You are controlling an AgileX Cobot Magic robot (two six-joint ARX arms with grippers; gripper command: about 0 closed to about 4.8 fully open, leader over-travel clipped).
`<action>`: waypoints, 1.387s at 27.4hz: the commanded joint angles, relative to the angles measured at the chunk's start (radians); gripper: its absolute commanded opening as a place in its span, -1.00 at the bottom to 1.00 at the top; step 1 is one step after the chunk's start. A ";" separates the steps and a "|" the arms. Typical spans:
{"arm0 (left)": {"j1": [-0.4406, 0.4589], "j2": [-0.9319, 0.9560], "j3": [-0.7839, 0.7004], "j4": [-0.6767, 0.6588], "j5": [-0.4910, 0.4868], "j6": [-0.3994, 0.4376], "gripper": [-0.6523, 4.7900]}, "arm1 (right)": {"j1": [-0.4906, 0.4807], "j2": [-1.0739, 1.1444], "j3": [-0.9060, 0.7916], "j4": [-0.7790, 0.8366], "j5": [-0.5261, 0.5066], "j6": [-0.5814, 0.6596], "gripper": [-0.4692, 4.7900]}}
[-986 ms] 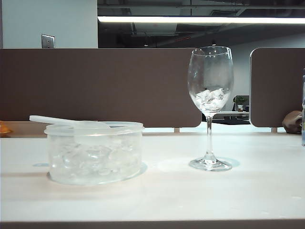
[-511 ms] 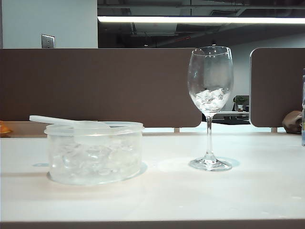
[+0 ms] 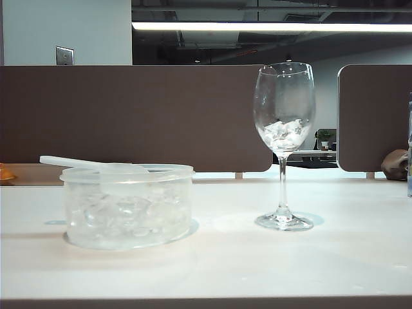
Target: Pick up an ice shovel filled with ice cubes and pour the ice from the shovel into the glass.
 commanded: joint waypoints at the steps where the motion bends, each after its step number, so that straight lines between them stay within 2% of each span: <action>1: 0.002 0.001 0.000 -0.008 -0.002 0.005 -0.78 | 0.000 0.002 -0.031 0.039 0.008 -0.003 -0.82; 12: 0.002 0.001 0.000 -0.008 -0.003 0.005 -0.78 | 0.000 0.001 -0.139 0.051 0.039 -0.003 -0.82; 16: 0.002 0.001 0.000 -0.008 -0.003 0.005 -0.78 | 0.000 0.001 -0.139 -0.014 0.107 0.003 -0.82; 22: 0.002 0.001 0.000 -0.008 -0.002 0.005 -0.78 | -0.006 0.001 -0.139 -0.011 0.105 0.002 -0.82; 25: 0.002 0.001 0.000 -0.008 -0.002 0.005 -0.78 | -0.087 0.001 -0.139 -0.013 0.081 0.011 -0.82; 29: 0.002 0.001 0.000 -0.008 -0.003 0.005 -0.78 | -0.122 0.001 -0.139 -0.013 0.075 0.013 -0.82; 38: 0.002 0.001 0.000 -0.008 -0.002 0.005 -0.78 | -0.124 0.001 -0.139 -0.013 0.072 0.013 -0.82</action>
